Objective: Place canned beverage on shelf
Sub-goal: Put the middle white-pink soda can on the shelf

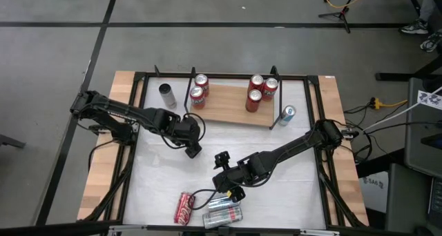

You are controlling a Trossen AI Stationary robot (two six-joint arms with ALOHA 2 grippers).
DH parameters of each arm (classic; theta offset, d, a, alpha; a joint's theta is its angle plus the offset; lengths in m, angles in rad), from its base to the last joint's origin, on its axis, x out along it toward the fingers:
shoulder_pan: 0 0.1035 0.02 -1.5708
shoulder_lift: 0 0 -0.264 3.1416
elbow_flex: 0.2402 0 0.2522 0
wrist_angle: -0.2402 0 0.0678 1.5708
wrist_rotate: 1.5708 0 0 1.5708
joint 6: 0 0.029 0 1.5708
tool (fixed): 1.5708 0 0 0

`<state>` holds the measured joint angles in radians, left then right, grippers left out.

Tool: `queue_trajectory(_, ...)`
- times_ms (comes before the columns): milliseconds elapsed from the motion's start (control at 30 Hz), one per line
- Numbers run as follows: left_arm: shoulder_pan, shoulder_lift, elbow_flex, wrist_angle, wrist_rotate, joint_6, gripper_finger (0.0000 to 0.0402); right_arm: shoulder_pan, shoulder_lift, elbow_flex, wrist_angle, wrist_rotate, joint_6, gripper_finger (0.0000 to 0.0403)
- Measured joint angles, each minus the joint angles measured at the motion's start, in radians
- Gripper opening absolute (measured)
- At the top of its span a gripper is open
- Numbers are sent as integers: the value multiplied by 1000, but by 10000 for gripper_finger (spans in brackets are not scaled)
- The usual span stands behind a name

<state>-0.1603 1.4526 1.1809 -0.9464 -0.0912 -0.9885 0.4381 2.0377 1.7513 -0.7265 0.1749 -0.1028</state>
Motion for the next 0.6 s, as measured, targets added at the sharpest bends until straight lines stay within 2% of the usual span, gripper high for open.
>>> queue_trajectory(133,-3,0,0,0,-3,10,261,0,0,0,0,0,0,383)
queue_trajectory(233,-3,0,0,0,-2,71,250,0,0,0,0,0,0,383)
queue_trajectory(400,5,0,0,9,24,239,249,0,0,0,0,0,0,383)
queue_trajectory(600,29,1,-2,40,134,522,249,0,0,0,0,0,0,383)
